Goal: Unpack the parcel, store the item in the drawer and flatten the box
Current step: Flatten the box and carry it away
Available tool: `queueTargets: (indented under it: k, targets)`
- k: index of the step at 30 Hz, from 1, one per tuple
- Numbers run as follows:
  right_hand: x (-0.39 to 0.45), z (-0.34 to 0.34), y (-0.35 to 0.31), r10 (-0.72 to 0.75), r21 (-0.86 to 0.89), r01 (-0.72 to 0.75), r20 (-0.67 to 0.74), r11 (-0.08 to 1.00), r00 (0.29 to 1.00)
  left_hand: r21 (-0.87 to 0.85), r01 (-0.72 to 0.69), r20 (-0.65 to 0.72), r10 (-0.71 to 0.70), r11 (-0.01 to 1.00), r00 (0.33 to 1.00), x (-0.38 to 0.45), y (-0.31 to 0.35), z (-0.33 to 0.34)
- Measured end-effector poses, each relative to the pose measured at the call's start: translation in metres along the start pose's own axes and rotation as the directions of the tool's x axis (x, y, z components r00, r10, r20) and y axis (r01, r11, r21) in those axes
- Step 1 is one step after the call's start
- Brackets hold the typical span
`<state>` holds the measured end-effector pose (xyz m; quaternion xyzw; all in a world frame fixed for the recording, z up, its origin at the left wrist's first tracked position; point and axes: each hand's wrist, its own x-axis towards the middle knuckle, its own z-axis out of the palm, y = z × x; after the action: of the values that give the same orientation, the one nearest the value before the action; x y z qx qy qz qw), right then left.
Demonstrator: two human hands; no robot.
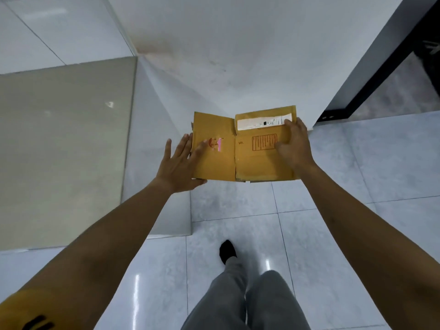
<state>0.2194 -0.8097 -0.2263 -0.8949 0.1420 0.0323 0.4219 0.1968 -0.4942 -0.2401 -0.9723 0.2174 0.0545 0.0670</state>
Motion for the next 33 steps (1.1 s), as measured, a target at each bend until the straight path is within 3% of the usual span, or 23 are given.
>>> queueTargets:
  k: [15, 22, 33]
  targets:
    - [0.171, 0.072, 0.065, -0.07, -0.061, 0.078, 0.129, 0.995, 0.989, -0.051, 0.096, 0.051, -0.093, 0.994, 0.994, 0.131, -0.008, 0.106]
    - [0.223, 0.107, 0.107, -0.094, -0.09, 0.106, 0.125, 0.99, 0.988, -0.051, 0.057, 0.004, -0.057, 0.997, 0.998, 0.188, -0.013, 0.172]
    - [0.299, 0.238, 0.224, -0.123, -0.07, 0.132, 0.117, 0.989, 0.985, 0.043, 0.066, 0.01, -0.067, 0.997, 0.998, 0.255, -0.033, 0.349]
